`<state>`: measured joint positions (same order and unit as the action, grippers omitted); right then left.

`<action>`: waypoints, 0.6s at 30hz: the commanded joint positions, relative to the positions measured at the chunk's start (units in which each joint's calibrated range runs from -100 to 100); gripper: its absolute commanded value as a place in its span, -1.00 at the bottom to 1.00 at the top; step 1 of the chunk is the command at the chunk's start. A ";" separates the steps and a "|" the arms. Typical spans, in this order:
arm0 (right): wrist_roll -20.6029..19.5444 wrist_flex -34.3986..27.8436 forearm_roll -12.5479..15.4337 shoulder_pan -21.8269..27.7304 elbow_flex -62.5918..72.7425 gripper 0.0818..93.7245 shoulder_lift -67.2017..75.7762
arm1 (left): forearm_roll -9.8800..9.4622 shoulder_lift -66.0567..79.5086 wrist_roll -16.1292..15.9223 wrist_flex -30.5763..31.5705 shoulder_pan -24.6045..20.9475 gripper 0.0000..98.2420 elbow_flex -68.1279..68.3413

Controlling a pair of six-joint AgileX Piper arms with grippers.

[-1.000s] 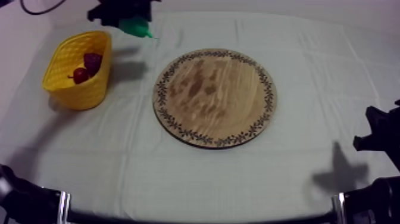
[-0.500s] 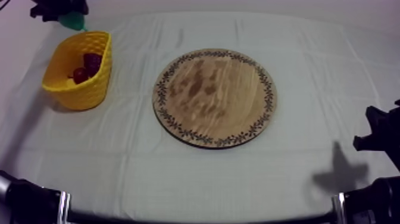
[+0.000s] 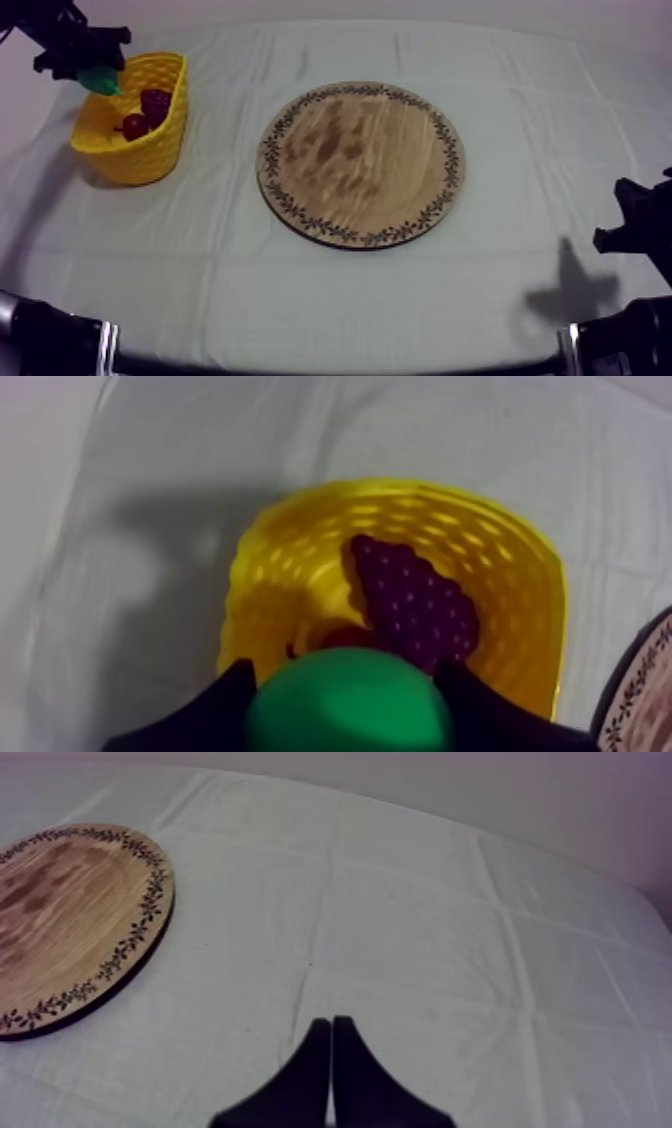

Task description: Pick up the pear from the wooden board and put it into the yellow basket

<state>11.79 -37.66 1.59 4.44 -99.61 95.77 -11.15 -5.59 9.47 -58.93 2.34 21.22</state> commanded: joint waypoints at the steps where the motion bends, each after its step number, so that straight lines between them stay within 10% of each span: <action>1: 0.01 0.00 0.00 0.01 -0.05 -0.99 -0.01 | 0.45 -0.26 -0.14 0.30 0.01 0.06 0.86; 18: 0.01 0.00 0.00 0.01 -0.05 -0.99 -0.01 | 2.31 -2.19 -1.00 -0.39 0.29 0.09 0.59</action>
<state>11.79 -37.66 1.59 4.44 -99.61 95.77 -8.85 -7.73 8.54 -59.28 2.63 21.92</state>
